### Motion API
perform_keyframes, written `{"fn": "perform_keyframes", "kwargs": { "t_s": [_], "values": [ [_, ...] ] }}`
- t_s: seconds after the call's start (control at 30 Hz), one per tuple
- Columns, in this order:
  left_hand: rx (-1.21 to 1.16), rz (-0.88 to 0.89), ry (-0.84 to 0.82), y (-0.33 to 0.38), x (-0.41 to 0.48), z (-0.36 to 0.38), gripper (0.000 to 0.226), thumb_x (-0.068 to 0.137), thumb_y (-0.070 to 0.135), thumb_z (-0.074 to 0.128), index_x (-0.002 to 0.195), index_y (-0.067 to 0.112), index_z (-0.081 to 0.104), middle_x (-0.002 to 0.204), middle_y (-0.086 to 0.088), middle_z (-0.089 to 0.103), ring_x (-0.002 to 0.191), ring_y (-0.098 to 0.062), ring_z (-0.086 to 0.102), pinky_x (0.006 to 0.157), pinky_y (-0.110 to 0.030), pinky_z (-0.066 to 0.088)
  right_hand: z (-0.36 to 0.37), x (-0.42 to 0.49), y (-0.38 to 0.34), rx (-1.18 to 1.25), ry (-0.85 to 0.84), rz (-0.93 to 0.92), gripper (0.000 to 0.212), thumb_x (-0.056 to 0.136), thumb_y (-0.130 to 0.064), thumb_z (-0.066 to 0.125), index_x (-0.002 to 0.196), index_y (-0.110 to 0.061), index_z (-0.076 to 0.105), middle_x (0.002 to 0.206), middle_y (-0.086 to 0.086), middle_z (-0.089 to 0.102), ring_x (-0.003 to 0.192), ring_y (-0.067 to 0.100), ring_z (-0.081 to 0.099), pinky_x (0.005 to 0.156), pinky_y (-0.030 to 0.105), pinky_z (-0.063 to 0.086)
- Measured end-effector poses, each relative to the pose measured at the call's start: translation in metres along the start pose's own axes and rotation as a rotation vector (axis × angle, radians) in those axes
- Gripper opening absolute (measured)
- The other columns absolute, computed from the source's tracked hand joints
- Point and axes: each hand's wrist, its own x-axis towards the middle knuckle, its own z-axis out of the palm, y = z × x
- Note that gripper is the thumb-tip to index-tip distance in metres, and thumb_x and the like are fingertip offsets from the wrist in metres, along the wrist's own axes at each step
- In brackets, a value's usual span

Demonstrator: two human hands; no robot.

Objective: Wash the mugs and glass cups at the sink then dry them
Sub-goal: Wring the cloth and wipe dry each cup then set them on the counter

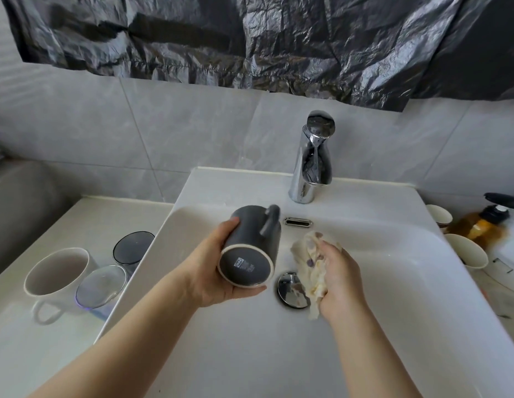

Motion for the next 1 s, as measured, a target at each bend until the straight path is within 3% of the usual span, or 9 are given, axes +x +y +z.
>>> {"fn": "perform_keyframes", "kwargs": {
  "t_s": [0.13,0.27,0.4,0.47,0.6,0.77,0.83,0.9,1.0],
  "values": [
    [0.212,0.164,-0.003,-0.007,0.011,0.012,0.082,0.055,0.034,0.084,0.126,0.012,0.051,0.11,-0.016,0.067,0.084,-0.029,0.069,0.066,-0.042,0.058,0.006,-0.004,0.0,0.185,-0.135,0.016,0.017,0.097,-0.024,0.045,0.1,-0.023,0.062,0.098,0.008,0.068,0.086,0.025,0.064,0.076,0.037,0.052],
    [0.17,0.215,-0.013,-0.02,0.026,0.009,0.086,0.05,0.041,0.085,0.126,0.017,0.051,0.114,-0.014,0.068,0.092,-0.029,0.07,0.07,-0.039,0.058,0.011,-0.012,0.005,0.184,-0.215,0.101,0.036,0.096,-0.04,0.041,0.119,-0.018,0.058,0.08,0.004,0.07,0.072,0.017,0.068,0.059,0.027,0.053],
    [0.071,0.225,-0.055,-0.021,0.032,-0.002,0.062,0.06,0.053,0.07,0.113,0.021,0.064,0.103,-0.007,0.074,0.094,-0.027,0.069,0.079,-0.044,0.055,0.017,-0.013,0.006,0.028,-0.125,0.093,0.035,0.095,-0.049,0.039,0.088,-0.022,0.06,0.062,0.001,0.056,0.064,0.017,0.057,0.064,0.03,0.044],
    [0.081,0.214,-0.067,-0.015,0.034,-0.008,0.07,0.061,0.051,0.079,0.121,0.019,0.06,0.111,-0.009,0.071,0.1,-0.028,0.068,0.076,-0.044,0.055,0.019,-0.016,0.006,-0.016,-0.153,0.054,0.032,0.097,-0.045,0.04,0.084,-0.023,0.059,0.058,-0.001,0.056,0.054,0.013,0.055,0.064,0.032,0.046],
    [0.054,0.224,-0.078,-0.01,0.033,-0.011,0.095,0.046,0.053,0.081,0.132,0.025,0.051,0.125,-0.012,0.063,0.106,-0.032,0.065,0.071,-0.044,0.056,0.02,-0.014,0.014,-0.177,-0.228,-0.223,0.03,0.096,-0.04,0.04,0.102,-0.035,0.07,0.108,-0.02,0.069,0.096,0.003,0.059,0.088,0.029,0.045],
    [0.079,0.354,-0.039,-0.014,0.028,-0.005,0.074,0.06,0.043,0.08,0.126,0.028,0.051,0.117,-0.008,0.067,0.101,-0.028,0.067,0.074,-0.04,0.056,0.02,-0.016,0.019,-0.34,-0.247,-0.441,0.033,0.099,-0.018,0.044,0.085,-0.038,0.066,0.099,-0.035,0.064,0.101,-0.021,0.051,0.084,0.004,0.037],
    [0.124,0.403,-0.043,-0.019,0.024,0.0,0.069,0.061,0.04,0.08,0.122,0.028,0.051,0.114,-0.006,0.068,0.097,-0.022,0.068,0.072,-0.034,0.055,0.018,-0.012,0.023,-0.427,-0.152,-0.568,0.034,0.094,-0.011,0.051,0.089,-0.042,0.062,0.107,-0.03,0.061,0.106,-0.013,0.054,0.093,0.015,0.042],
    [0.233,0.499,-0.027,-0.023,0.02,0.007,0.069,0.052,0.04,0.082,0.113,0.03,0.053,0.106,0.0,0.068,0.087,-0.013,0.069,0.065,-0.027,0.053,0.016,-0.007,0.022,-0.37,-0.051,-0.56,0.029,0.093,-0.011,0.053,0.09,-0.039,0.062,0.099,-0.018,0.066,0.093,0.005,0.063,0.08,0.029,0.052],
    [0.274,0.581,0.031,-0.025,0.019,0.015,0.07,0.04,0.048,0.077,0.103,0.033,0.052,0.098,0.004,0.067,0.076,-0.008,0.068,0.057,-0.023,0.051,0.017,-0.008,0.017,-0.157,-0.086,-0.347,0.017,0.096,-0.017,0.049,0.093,-0.027,0.063,0.085,-0.008,0.068,0.07,0.004,0.064,0.06,0.021,0.049]
  ]
}}
